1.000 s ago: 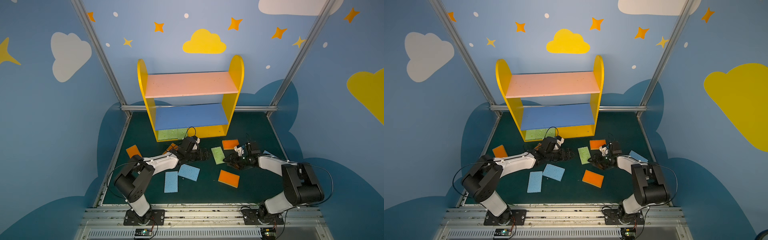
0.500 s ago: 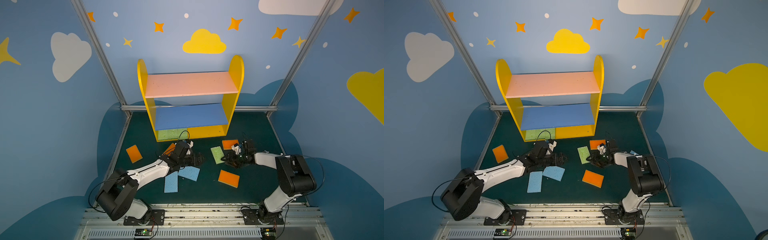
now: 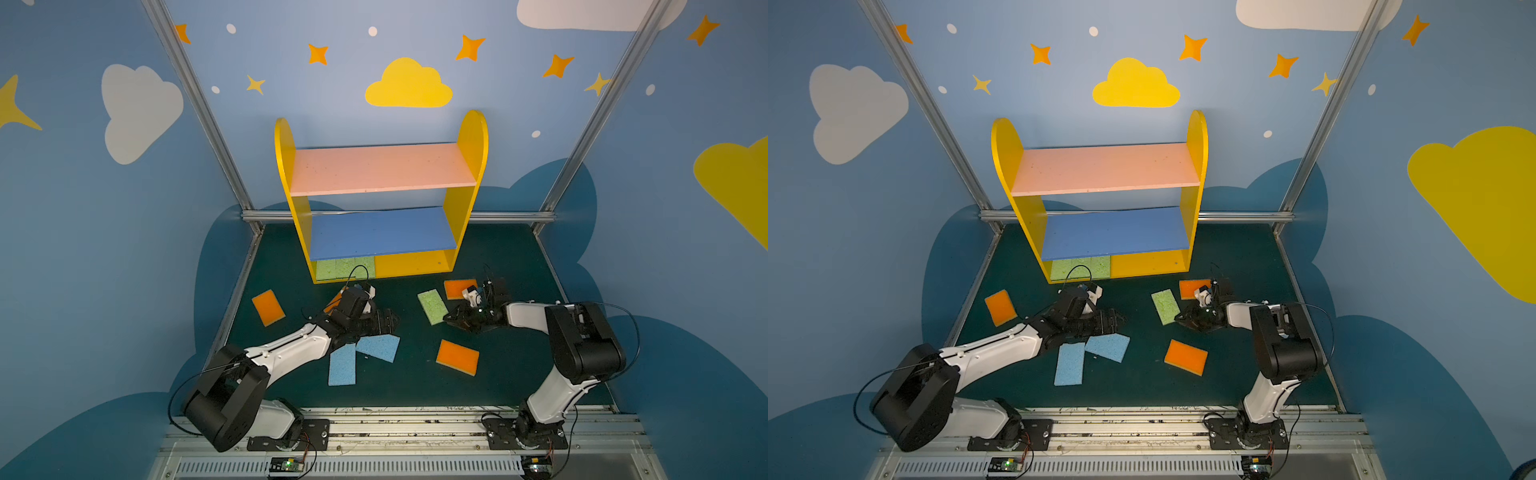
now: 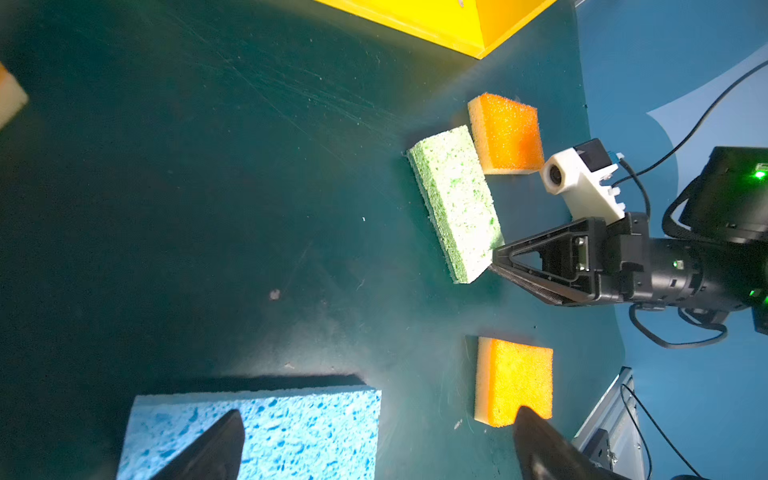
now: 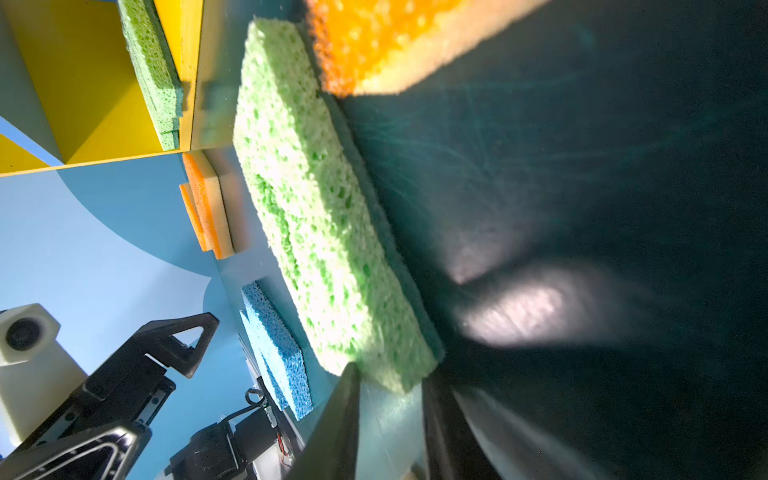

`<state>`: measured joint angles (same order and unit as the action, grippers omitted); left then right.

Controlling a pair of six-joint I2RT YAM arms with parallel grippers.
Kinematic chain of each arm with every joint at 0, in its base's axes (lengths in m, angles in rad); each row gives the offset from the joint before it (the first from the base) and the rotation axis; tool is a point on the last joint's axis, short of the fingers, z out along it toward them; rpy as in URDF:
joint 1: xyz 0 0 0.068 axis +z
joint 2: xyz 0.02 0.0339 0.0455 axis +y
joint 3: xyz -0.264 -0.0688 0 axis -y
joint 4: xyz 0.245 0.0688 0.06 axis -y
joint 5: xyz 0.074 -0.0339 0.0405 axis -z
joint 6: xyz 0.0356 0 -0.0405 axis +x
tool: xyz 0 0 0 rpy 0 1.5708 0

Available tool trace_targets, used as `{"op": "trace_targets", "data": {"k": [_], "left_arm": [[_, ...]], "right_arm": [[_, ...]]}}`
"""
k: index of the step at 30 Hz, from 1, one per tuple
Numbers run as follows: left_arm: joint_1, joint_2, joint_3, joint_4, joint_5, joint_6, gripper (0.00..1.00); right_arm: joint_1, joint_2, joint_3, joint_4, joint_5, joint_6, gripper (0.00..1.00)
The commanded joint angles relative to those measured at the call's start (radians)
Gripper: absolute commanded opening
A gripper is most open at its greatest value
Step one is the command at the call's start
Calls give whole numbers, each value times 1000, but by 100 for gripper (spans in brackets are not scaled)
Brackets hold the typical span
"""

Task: Place and organize the cleaning sponges onto the shelf
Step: 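Grasp the green sponge on its edge with the right gripper while the left draws back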

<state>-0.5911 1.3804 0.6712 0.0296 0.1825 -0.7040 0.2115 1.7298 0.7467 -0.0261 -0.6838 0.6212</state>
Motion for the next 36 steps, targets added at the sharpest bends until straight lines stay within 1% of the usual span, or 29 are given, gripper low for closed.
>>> {"op": "trace_targets", "data": {"k": [1,4,7,10,13,18,22,24,29,31,33,36], "left_arm": [[11,-29,-14,-30,-2,18,100],[21,-36,-21,-30,6,21,99],[30,-41,-22,-33,8,27,99],[40,-41,-22,-36,14,30,100],[48,-44,-24,-40,21,35,100],[62,-58,-35,-54,21,40,99],[79,-71,-54,-54,22,39,100],[85,-73,-59,-54,23,37,99],[86,-66,-68,-42,27,23,99],[89,-63,-67,-42,30,19,100],[88,-66,-68,-48,29,16,99],[88,-80,-77,-59,22,15,99]], "right_arm": [[5,11,1,-58,70,-21,36],[-19,-23,-8,-115,101,-47,47],[-66,-43,-27,-113,87,-48,50],[-87,-41,-13,-121,86,-48,51],[-82,-24,14,-111,75,-33,52],[-34,15,65,-103,84,-18,51],[1,54,66,-69,73,1,49],[9,73,54,-31,57,20,46],[12,111,30,51,12,63,30],[10,117,20,83,-2,82,18],[11,118,15,100,-7,95,8],[11,111,10,113,-11,106,5]]}}
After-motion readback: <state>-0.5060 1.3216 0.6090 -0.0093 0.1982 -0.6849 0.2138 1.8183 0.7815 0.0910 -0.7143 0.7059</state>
